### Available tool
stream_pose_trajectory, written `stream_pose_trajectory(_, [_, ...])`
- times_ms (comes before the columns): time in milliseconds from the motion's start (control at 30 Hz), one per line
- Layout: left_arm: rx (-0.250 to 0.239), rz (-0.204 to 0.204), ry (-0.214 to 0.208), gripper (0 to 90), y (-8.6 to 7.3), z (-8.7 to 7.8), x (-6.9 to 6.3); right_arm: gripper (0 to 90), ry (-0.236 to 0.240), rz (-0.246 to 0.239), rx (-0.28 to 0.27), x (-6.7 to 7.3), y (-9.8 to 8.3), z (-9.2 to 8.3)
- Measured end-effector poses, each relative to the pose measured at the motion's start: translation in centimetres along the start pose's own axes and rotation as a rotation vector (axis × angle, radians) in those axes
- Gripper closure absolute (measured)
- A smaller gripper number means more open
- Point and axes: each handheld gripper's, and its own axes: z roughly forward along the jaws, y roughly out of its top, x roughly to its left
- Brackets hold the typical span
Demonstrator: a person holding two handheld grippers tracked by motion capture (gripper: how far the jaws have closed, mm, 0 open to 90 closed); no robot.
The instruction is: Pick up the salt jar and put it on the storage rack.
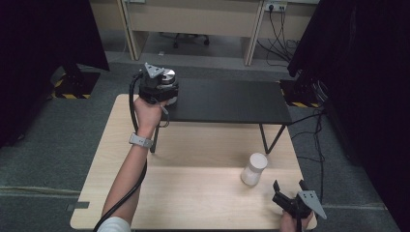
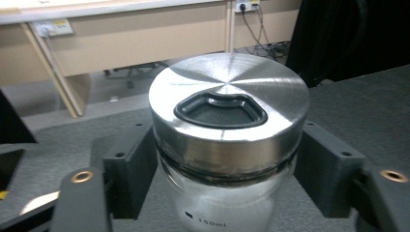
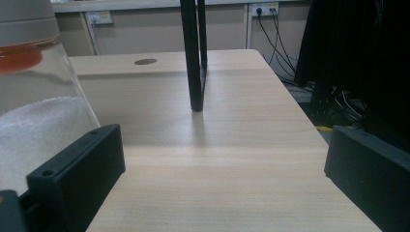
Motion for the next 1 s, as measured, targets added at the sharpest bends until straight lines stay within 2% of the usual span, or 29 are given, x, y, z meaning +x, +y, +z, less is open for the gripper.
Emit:
stream_pose_trajectory(133, [-0.011, -0.027, -0.021, 13.0, -0.2, -0.1, 0.5, 0.8, -0.001, -0.001, -0.001, 0.0, 0.0, 0.0])
stream_pose_trajectory(200, [-0.017, -0.057, -0.066, 3.9, -0.5, -0.1, 1.5, 0.8, 0.000, -0.002, 0.001, 0.0, 0.0, 0.0])
stream_pose_trajectory(233, [-0.015, -0.077, -0.066, 0.2, -0.5, -0.1, 1.6, 0.8, 0.000, -0.003, 0.001, 0.0, 0.0, 0.0])
stream_pose_trajectory(367, [-0.026, -0.095, -0.075, 0.0, -0.8, -0.5, 2.0, 0.8, 0.001, -0.007, 0.003, 0.0, 0.0, 0.0])
stream_pose_trajectory(633, [-0.023, -0.097, -0.068, 0.0, -1.2, -1.3, 1.9, 0.8, 0.000, -0.016, 0.009, 0.1, 0.1, 0.0])
stream_pose_trajectory(1000, [-0.029, -0.094, -0.065, 0.0, -3.9, -3.9, 1.9, 0.8, -0.001, -0.038, 0.013, 0.3, 0.1, 0.0])
